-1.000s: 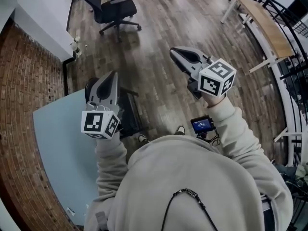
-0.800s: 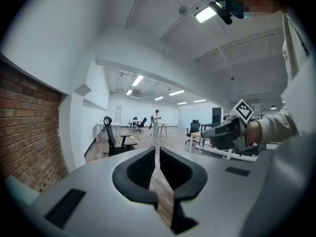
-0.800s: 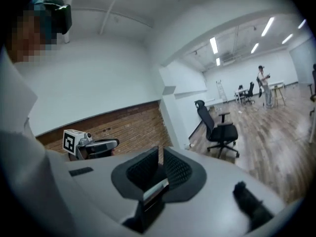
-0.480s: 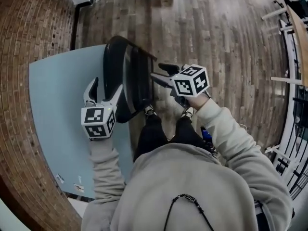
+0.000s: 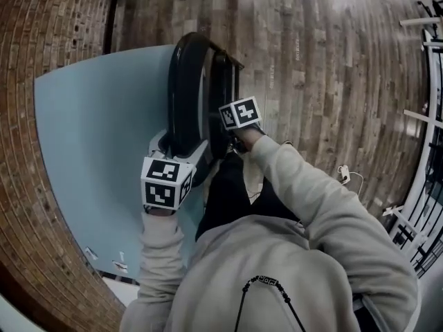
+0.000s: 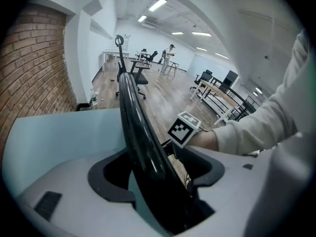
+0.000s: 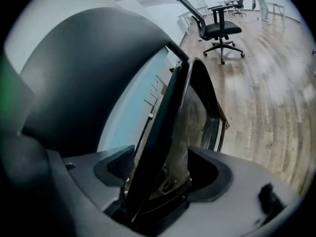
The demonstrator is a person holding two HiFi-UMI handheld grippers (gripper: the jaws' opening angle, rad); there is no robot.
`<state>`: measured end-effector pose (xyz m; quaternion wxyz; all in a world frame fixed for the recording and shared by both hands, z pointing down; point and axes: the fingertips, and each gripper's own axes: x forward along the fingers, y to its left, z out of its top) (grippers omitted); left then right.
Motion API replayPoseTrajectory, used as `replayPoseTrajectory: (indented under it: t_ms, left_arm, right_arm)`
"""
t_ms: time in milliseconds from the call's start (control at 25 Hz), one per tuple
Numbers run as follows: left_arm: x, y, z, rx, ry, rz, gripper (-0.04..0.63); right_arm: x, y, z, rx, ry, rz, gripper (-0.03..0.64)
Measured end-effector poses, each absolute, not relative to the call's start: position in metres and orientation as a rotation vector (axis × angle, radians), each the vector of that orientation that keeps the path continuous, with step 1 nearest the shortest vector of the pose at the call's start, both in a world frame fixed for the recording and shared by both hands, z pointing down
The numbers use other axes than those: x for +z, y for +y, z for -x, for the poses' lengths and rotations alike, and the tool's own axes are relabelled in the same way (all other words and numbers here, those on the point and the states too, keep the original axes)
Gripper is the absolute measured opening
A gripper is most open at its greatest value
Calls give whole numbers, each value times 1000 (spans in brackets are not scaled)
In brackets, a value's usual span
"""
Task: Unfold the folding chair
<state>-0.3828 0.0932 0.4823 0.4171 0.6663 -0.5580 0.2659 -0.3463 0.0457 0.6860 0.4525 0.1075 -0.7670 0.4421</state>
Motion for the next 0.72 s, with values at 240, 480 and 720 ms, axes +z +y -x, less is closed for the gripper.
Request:
replayPoseTrajectory:
  t_ms: [240, 480, 720]
  left_arm:
    - [488, 99, 386, 680, -1415, -1630, 144]
    - [485, 96, 376, 627, -1446, -1596, 123]
    - [502, 93, 354, 548, -1410, -1565, 106]
  right_arm:
    - [715, 66, 368, 1179, -1825, -199, 272]
    - [706, 55, 331, 1098, -1774, -147, 215]
    - [714, 10, 193, 1244, -1614, -1, 160]
